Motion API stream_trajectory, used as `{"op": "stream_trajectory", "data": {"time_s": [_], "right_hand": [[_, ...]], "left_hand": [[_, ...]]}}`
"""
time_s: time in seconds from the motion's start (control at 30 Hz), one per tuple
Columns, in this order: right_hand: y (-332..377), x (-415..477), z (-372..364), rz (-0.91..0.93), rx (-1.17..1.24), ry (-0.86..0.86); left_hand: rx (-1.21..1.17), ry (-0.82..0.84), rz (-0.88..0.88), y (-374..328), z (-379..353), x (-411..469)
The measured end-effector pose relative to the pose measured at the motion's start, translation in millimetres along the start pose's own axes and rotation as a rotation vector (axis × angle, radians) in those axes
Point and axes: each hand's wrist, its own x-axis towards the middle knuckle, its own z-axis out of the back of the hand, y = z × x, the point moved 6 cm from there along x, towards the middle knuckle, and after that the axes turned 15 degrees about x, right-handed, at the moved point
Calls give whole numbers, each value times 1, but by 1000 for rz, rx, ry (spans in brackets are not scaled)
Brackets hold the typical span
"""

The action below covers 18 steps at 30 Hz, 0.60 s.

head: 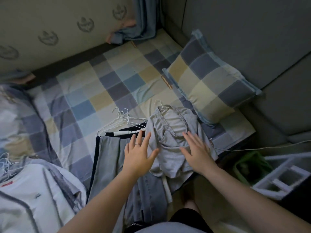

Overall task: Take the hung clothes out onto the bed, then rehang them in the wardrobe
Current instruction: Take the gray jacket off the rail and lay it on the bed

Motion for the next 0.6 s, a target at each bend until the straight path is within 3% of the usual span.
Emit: {"op": "stream_trajectory", "data": {"time_s": [0.3,0.6], "right_hand": [[29,-152,-20,-76,-144,-266],[-12,-302,28,-277,-141,-620]], "left_hand": [[58,-88,-267,-1,13,-92],[186,-182,-669,-134,18,-145]]}}
